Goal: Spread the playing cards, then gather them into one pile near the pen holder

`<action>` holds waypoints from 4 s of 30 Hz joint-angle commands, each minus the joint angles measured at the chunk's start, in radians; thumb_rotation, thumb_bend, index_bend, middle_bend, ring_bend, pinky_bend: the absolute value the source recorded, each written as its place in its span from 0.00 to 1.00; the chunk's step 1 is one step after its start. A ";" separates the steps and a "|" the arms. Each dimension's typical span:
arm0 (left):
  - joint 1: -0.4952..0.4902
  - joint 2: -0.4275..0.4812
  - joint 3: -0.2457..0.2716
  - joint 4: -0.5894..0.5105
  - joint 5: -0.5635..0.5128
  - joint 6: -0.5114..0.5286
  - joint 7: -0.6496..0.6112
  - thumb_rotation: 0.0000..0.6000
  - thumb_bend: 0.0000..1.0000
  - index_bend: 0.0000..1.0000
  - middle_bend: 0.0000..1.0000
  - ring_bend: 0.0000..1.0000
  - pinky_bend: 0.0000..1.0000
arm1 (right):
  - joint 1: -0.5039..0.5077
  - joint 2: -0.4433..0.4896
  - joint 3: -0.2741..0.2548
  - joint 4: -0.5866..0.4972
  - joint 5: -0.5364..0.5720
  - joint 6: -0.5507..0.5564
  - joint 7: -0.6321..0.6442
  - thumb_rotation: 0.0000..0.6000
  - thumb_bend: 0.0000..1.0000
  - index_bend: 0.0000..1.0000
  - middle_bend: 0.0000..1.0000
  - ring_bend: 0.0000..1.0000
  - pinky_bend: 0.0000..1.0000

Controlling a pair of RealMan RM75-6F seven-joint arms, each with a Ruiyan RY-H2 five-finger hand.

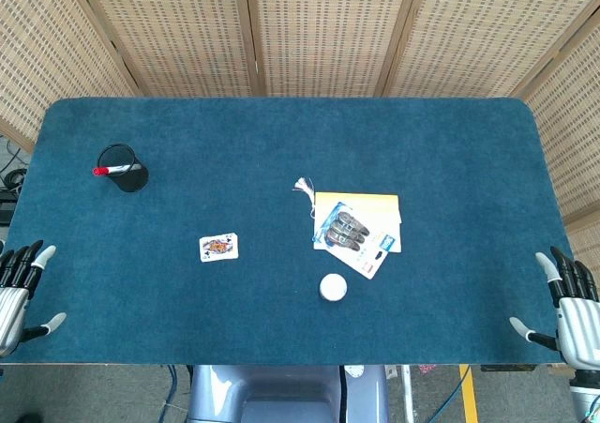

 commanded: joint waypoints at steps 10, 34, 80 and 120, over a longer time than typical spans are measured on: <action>-0.037 -0.003 0.024 0.031 0.066 -0.047 -0.072 1.00 0.28 0.00 0.00 0.00 0.00 | 0.000 0.003 -0.001 -0.006 0.004 -0.006 0.003 1.00 0.16 0.06 0.00 0.00 0.00; -0.490 -0.151 -0.048 0.013 0.018 -0.643 -0.233 1.00 1.00 0.00 0.00 0.00 0.00 | 0.006 0.021 -0.006 -0.017 0.020 -0.043 0.037 1.00 0.16 0.06 0.00 0.00 0.00; -0.617 -0.290 -0.061 0.220 -0.385 -0.860 -0.111 1.00 1.00 0.00 0.00 0.00 0.00 | 0.011 0.036 -0.010 -0.026 0.025 -0.062 0.062 1.00 0.16 0.06 0.00 0.00 0.00; -0.629 -0.305 -0.016 0.078 -0.224 -0.828 -0.193 1.00 1.00 0.00 0.00 0.00 0.00 | 0.014 0.044 -0.013 -0.032 0.029 -0.074 0.074 1.00 0.16 0.06 0.00 0.00 0.00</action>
